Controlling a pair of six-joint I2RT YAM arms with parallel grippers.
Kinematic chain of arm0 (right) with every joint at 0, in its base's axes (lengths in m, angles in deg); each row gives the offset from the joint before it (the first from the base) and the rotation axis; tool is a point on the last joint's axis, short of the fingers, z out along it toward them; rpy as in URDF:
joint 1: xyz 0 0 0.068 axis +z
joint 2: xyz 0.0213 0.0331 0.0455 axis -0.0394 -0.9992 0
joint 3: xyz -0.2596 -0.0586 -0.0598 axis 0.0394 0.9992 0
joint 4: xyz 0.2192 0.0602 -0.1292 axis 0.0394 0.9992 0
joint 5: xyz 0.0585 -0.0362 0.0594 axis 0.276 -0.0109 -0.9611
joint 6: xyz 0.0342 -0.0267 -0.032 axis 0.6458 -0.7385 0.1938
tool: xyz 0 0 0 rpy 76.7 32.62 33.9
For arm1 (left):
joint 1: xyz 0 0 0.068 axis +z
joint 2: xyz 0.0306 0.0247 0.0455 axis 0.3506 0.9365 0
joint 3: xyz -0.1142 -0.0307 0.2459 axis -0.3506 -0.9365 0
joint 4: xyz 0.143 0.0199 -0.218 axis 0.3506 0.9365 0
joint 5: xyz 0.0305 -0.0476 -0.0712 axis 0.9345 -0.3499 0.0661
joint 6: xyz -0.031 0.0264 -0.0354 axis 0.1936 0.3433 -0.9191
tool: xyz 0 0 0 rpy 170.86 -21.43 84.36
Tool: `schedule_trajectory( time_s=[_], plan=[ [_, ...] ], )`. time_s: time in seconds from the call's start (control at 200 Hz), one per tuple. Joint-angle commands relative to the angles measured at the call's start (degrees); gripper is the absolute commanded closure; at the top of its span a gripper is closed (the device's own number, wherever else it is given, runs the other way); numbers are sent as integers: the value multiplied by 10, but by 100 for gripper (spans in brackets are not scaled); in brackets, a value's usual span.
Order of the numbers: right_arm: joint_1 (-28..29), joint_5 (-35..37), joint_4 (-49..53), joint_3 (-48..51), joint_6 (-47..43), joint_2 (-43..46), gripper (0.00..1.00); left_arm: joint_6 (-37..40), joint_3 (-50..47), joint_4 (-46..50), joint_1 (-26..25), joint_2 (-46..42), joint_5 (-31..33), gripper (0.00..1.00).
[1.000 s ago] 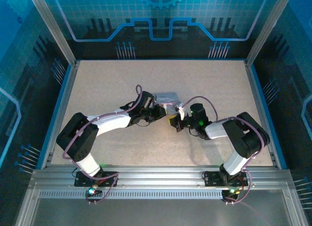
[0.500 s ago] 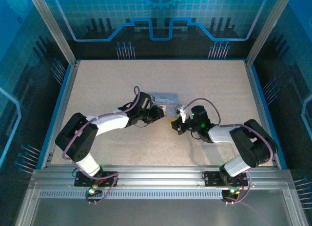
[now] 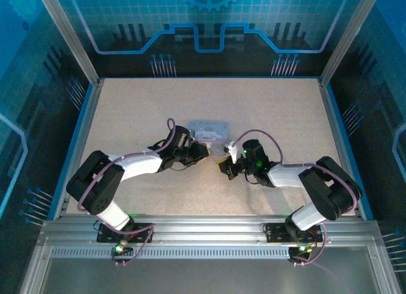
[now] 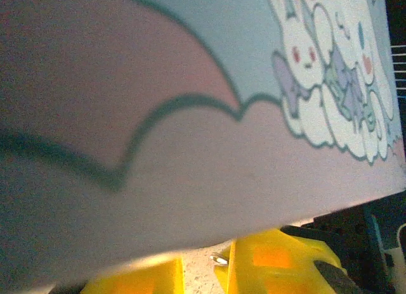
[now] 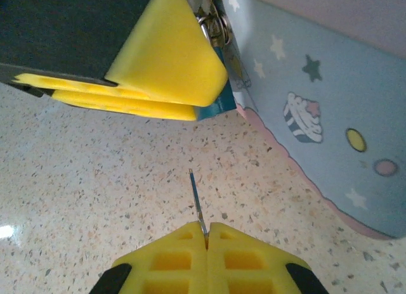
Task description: Unlock a padlock with a key
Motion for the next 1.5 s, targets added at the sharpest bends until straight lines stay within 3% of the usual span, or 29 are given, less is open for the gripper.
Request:
schedule_trajectory(
  time_s=[0.0, 1.496],
  plan=[
    [9, -6, 27, -31, 7, -13, 100, -13, -8, -30, 7, -29, -22, 86],
    [-5, -32, 24, -95, -23, -56, 100, -12, -12, -28, 10, -32, -25, 86]
  ],
)
